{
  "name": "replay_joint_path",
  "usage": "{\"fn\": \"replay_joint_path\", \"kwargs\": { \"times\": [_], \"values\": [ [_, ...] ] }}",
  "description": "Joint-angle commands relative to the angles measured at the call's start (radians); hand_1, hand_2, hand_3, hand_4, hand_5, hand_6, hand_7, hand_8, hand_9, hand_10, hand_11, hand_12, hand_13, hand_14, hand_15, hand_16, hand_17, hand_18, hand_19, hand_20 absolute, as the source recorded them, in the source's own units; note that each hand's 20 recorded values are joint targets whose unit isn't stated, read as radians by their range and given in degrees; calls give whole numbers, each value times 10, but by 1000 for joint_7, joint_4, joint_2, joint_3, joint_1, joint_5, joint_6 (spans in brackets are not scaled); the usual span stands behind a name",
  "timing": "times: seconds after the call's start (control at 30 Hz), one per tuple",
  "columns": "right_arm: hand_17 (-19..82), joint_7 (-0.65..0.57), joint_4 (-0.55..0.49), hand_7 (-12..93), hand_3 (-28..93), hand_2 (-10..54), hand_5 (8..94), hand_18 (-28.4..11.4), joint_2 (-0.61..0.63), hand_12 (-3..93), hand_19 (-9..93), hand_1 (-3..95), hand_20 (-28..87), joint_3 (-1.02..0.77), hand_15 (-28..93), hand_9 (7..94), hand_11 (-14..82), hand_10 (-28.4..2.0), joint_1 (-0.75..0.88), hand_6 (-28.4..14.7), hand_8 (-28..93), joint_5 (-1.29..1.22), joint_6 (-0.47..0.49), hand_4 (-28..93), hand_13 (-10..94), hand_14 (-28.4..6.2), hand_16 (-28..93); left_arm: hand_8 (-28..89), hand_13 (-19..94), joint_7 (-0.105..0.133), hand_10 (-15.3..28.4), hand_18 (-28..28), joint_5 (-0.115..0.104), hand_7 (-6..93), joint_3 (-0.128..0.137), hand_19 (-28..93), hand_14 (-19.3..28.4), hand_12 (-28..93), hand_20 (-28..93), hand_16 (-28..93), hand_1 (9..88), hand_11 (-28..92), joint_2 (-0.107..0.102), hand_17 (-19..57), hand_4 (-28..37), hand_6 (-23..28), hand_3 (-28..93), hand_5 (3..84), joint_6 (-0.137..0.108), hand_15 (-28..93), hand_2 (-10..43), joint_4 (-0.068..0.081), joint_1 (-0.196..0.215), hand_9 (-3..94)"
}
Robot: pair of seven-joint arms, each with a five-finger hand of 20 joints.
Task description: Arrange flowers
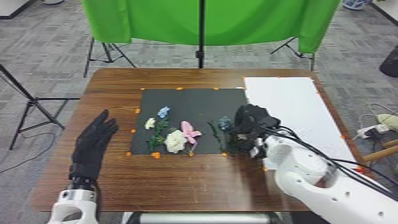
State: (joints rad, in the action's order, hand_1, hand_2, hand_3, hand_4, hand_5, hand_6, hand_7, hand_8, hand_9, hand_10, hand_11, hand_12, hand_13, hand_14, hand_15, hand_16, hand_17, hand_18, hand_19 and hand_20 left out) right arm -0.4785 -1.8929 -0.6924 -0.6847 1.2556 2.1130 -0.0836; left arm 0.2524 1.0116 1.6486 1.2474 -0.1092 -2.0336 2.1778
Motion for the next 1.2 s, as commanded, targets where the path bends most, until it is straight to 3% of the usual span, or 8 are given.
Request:
{"fn": "replay_joint_path", "kwargs": {
  "times": [0.03, 0.23, 0.33, 0.43, 0.53, 0.83, 1.0, 1.2],
  "values": [
    [673, 16, -65, 132, 602, -95, 655, -85, 21, 188, 932, 385, 488, -95, 547, 745, 173, -145, 69, -11, -83, -68, 30, -162, 922, -26, 334, -45, 271, -7, 113, 125, 7, 57, 2, 22, 150, 141, 177, 58, 211, 75, 11, -1, -265, 35, 689, 342, 11, 97, -19, 2, 14, 354],
    [595, 202, -138, 116, 612, -66, 638, -121, -96, 191, 893, 263, 401, -504, 491, 721, 154, -162, 348, -20, -72, -489, -193, -121, 859, -72, 318, -44, 271, -5, 112, 125, 11, 57, -3, 22, 150, 142, 176, 58, 211, 77, 17, -1, -265, 35, 688, 342, 11, 96, -19, -1, 18, 355],
    [344, 419, -156, 128, 649, -30, 637, -178, -229, 180, 624, 250, 380, -744, 320, 679, 137, -170, 508, -24, -77, -743, -144, -138, 637, -153, 256, -44, 271, -6, 112, 125, 23, 59, -1, 22, 150, 142, 176, 58, 211, 77, 16, 0, -265, 36, 690, 345, 18, 95, -20, -5, 19, 356],
    [229, 726, -159, 154, 690, -26, 632, -155, -326, 171, 284, 233, 332, -757, 169, 673, 133, -153, 596, -5, -85, -1003, -353, -150, 536, -150, 250, -43, 272, 21, 113, 124, 20, 62, -9, 22, 150, 143, 176, 58, 211, 80, 22, 1, -264, 36, 691, 352, 2, 96, -20, -9, 15, 359],
    [233, 901, -140, 156, 737, -2, 622, -146, -404, 164, 155, 168, 317, -762, 149, 645, 97, -147, 666, 3, -92, -1084, -417, -149, 495, -140, 234, -43, 278, 36, 115, 125, 23, 69, -22, 22, 151, 143, 176, 59, 211, 88, 23, 1, -262, 36, 693, 367, -3, 101, -21, -14, 4, 369],
    [84, 853, -170, 83, 821, -33, 244, -129, -479, 88, 17, 11, 202, -833, -7, 272, 0, -97, 912, 30, -85, -1025, -241, -185, 167, -101, 115, -49, 283, 24, 118, 124, 66, 78, -22, 20, 151, 139, 177, 54, 215, 96, 28, 4, -261, 34, 697, 382, 24, 105, -23, -29, -6, 380],
    [100, 793, -137, 75, 808, -37, 212, -194, -490, 84, 52, 4, 158, -777, -24, 213, -23, -91, 815, 30, -79, -992, -245, -186, 156, -128, 128, -49, 283, 12, 119, 124, 71, 78, -22, 19, 151, 138, 177, 53, 215, 98, 34, 4, -260, 35, 696, 386, 25, 107, -24, -32, -3, 383],
    [121, 800, -129, 76, 801, -35, 258, -199, -471, 92, 59, 12, 158, -771, -5, 240, -12, -99, 776, 24, -75, -969, -224, -184, 184, -130, 143, -49, 282, 13, 120, 124, 86, 81, -23, 19, 151, 137, 177, 52, 216, 100, 39, 4, -260, 35, 695, 390, 28, 105, -24, -31, -16, 386]
  ]
}}
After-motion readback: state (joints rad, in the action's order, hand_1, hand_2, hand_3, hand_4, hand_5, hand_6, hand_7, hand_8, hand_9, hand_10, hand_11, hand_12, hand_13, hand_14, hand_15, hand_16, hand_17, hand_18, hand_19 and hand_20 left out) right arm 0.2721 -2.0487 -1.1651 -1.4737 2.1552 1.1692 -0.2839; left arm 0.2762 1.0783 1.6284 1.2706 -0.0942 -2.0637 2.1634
